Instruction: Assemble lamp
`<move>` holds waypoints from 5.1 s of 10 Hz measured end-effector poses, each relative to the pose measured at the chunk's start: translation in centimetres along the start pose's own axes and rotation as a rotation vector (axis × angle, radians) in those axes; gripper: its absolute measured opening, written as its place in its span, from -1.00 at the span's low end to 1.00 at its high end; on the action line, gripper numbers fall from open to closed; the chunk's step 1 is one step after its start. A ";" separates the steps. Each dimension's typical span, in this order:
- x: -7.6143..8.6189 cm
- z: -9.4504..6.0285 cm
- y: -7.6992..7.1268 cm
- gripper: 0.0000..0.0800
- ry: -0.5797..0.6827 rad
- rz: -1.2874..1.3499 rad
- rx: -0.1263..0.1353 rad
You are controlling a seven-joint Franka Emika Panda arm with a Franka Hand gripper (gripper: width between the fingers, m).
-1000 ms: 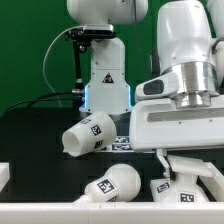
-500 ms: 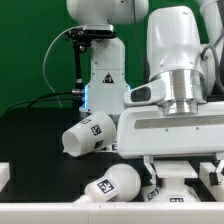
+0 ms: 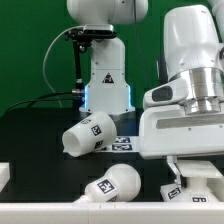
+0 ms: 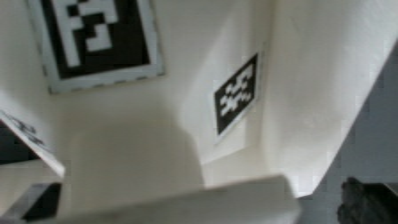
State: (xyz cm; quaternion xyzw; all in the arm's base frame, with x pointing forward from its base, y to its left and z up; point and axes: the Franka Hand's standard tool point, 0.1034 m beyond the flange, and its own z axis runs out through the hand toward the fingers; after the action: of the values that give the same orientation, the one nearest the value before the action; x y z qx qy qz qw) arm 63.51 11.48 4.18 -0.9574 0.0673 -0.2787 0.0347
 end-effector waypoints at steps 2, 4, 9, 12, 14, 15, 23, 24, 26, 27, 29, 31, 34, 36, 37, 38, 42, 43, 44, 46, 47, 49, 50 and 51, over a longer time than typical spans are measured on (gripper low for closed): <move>-0.1 0.1 0.5 0.75 0.000 -0.006 -0.006; -0.7 0.4 1.3 0.75 -0.006 -0.005 -0.017; -0.2 0.3 1.7 0.75 0.005 -0.004 -0.022; 0.6 -0.2 1.9 0.75 0.016 -0.002 -0.022; 1.0 -0.4 2.2 0.75 0.022 0.002 -0.025; 1.5 -0.7 2.3 0.75 0.030 0.003 -0.024; 5.6 -5.8 2.0 0.75 -0.040 0.087 0.018; 5.6 -5.7 2.0 0.75 -0.042 0.087 0.018; 5.6 -5.7 2.0 0.75 -0.042 0.074 0.018; 5.5 -5.7 2.4 0.75 -0.045 0.055 0.015; 4.8 -5.9 4.7 0.75 -0.160 0.022 0.011; 4.0 -6.3 4.8 0.75 -0.245 -0.080 0.008; 3.6 -6.2 4.1 0.75 -0.242 -0.256 0.024; 3.6 -6.1 4.3 0.75 -0.248 -0.391 0.035; 3.6 -6.1 4.4 0.75 -0.291 -0.531 0.044; 4.1 -6.0 5.0 0.75 -0.323 -0.695 0.060; 4.3 -5.6 6.1 0.75 -0.360 -1.095 0.119; 4.4 -5.6 6.3 0.75 -0.359 -1.162 0.127; 4.4 -5.6 6.4 0.75 -0.360 -1.205 0.132; 4.4 -5.6 6.7 0.75 -0.363 -1.327 0.144; 4.3 -5.5 6.8 0.75 -0.375 -1.487 0.149; 3.5 -5.2 6.7 0.75 -0.401 -1.722 0.162; 2.8 -5.3 7.2 0.75 -0.433 -1.808 0.203; 2.8 -5.8 8.7 0.75 -0.470 -1.797 0.254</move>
Offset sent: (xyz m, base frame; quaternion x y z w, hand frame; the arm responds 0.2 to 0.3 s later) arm -0.0059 -0.0103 -0.0095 -0.0018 0.0084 -0.0157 0.9998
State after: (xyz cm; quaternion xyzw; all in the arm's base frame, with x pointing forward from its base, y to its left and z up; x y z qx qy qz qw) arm 61.83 2.30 9.63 -0.6712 -0.7372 -0.0058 -0.0767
